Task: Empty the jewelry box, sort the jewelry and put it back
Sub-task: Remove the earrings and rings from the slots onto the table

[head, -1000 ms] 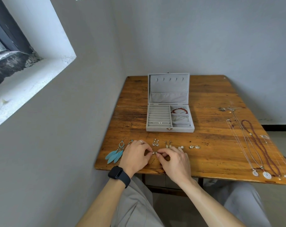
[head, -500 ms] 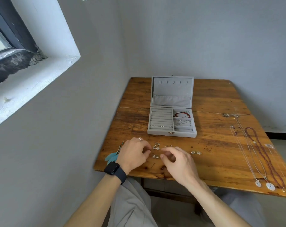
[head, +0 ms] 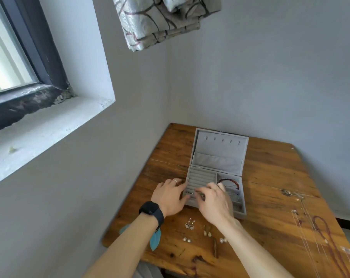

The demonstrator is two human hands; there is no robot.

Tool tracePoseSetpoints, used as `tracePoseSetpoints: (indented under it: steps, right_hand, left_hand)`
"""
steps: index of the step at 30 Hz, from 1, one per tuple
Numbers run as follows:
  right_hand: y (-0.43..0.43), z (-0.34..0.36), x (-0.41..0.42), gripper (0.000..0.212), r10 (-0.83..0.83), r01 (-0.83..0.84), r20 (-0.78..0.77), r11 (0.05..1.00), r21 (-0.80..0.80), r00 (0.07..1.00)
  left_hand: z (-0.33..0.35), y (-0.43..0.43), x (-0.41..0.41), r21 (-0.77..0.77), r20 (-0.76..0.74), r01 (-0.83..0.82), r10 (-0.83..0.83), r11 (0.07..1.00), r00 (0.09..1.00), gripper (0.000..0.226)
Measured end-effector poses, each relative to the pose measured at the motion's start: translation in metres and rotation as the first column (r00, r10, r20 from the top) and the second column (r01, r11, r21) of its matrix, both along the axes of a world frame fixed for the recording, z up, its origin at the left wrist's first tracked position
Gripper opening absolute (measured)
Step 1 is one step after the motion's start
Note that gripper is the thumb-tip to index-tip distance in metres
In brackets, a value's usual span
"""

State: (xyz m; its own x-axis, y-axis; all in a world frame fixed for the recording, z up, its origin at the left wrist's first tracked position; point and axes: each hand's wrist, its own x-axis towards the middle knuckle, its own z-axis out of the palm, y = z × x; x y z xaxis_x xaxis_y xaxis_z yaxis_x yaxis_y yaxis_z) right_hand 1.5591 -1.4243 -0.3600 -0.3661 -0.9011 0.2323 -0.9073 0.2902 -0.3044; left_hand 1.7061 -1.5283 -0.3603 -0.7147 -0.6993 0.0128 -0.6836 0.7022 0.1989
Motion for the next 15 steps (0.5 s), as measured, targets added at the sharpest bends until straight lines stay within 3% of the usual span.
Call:
tracePoseSetpoints:
  steps: [15]
  right_hand:
    - [-0.026,-0.003,-0.003,0.024,0.157,-0.147,-0.132,0.986,0.083,0.979]
  left_hand:
    - [-0.018,-0.007,0.006,-0.107,0.068,0.071,-0.064,0.992,0.996,0.062]
